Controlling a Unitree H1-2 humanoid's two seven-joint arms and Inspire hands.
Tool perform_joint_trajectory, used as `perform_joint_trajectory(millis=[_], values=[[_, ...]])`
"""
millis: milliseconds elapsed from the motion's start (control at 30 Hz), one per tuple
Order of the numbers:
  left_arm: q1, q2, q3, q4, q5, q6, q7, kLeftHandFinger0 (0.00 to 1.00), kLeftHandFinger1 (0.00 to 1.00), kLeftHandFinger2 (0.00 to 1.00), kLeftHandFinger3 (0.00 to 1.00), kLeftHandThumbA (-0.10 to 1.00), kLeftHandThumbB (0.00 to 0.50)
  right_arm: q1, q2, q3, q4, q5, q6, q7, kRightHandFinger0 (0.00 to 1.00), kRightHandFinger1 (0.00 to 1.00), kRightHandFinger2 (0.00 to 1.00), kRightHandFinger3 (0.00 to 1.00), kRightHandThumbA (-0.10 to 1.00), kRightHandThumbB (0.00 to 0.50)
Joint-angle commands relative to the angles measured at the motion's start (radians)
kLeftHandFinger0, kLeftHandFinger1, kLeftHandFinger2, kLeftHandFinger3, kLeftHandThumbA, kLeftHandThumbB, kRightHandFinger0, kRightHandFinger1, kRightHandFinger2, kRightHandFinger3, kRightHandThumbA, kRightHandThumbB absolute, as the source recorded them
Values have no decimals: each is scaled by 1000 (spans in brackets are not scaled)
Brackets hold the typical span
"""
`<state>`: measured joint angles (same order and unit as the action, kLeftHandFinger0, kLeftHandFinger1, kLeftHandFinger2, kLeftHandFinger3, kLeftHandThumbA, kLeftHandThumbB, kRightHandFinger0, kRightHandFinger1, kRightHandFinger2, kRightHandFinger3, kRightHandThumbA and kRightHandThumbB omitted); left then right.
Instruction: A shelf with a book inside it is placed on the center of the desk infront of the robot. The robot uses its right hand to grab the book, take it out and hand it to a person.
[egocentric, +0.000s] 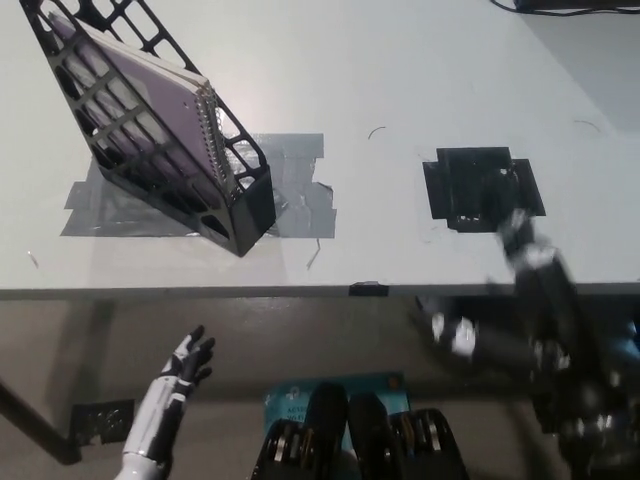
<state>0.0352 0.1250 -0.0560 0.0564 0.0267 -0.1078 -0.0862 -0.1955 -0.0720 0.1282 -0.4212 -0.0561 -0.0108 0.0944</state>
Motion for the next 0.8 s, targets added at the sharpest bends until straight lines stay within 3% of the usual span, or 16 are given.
perform_joint_trajectory(millis=[0, 100, 267, 367, 400, 500, 567, 767], values=[[-8, -7, -27, 6, 17, -54, -17, 1000, 1000, 1000, 1000, 965, 207, -148, 10, 11, 0, -3, 114, 31, 1000, 1000, 1000, 1000, 1000, 290], [-13, -14, -42, 22, 12, -63, -21, 1000, 1000, 1000, 1000, 957, 203, -227, 11, 28, 66, -12, 145, 44, 1000, 1000, 1000, 1000, 1000, 309], [-23, -22, -56, 31, -5, -40, -23, 1000, 1000, 1000, 1000, 965, 285, -393, 57, 69, 266, -8, 189, 60, 1000, 1000, 1000, 1000, 1000, 318], [-26, -21, -58, 34, -4, -57, -28, 1000, 1000, 1000, 1000, 969, 260, -479, 86, 74, 373, 19, 212, 77, 1000, 1000, 1000, 1000, 1000, 353], [-26, -18, -61, 33, 3, -62, -30, 1000, 1000, 1000, 1000, 986, 259, -522, 99, 76, 423, 31, 230, 88, 1000, 1000, 1000, 1000, 1000, 341], [-27, -10, -67, 30, 6, -60, -36, 1000, 1000, 1000, 1000, 1000, 277, -585, 120, 72, 507, 46, 226, 102, 1000, 1000, 1000, 1000, 1000, 327], [-25, -9, -66, 19, -12, -32, -45, 1000, 1000, 1000, 1000, 978, 312, -641, 135, 72, 587, 40, 206, 104, 1000, 1000, 1000, 1000, 1000, 345], [-26, -14, -66, 27, -9, -49, -42, 1000, 1000, 1000, 1000, 962, 306, -751, 172, 78, 751, -1, 164, 76, 1000, 1000, 1000, 1000, 1000, 365]])
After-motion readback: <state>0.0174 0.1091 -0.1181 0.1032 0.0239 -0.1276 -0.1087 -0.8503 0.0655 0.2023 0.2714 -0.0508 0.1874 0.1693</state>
